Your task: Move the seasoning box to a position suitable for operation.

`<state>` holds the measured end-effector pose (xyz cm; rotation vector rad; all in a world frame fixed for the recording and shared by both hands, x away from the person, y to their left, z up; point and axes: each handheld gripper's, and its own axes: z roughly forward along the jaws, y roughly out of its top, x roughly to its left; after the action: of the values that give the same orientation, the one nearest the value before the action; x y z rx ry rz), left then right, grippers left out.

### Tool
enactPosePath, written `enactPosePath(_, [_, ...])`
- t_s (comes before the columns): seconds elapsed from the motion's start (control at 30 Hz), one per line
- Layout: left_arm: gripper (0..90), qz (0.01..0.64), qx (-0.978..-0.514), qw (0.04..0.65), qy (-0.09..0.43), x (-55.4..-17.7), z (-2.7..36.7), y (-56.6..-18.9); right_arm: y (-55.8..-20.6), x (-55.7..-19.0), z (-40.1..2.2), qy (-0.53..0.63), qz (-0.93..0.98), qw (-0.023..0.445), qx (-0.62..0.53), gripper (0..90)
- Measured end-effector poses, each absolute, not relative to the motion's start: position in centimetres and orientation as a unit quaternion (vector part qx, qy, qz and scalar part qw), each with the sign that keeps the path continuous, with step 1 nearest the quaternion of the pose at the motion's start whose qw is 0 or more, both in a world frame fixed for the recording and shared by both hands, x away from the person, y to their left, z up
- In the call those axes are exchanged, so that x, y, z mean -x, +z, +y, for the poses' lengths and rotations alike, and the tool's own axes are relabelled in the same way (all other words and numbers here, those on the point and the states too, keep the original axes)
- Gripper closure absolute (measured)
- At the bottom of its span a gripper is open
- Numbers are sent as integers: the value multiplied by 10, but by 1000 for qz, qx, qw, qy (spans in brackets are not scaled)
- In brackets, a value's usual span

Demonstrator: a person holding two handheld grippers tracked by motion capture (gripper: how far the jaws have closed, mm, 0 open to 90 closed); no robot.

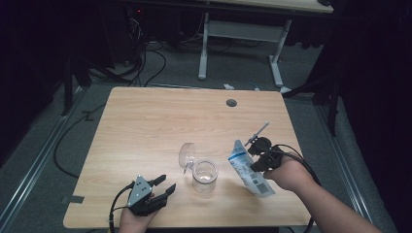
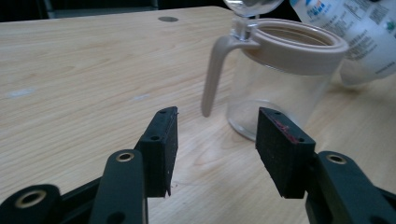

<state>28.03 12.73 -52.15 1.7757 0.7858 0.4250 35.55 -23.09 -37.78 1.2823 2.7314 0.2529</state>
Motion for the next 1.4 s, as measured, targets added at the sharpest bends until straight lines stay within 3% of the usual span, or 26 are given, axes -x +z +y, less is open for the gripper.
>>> enactPosePath(0.33, [485,301,-759,551,171,-270,113,-519,-362,-348,-226,88,900,60,-422,900])
enactPosePath(0.9, [469,231,-785,554,153,-257,55,-515,-354,-339,-213,90,909,56,-403,900])
enactPosePath(1.4, [399,190,-792,562,140,-255,17,-511,-341,-332,-198,94,914,58,-390,900])
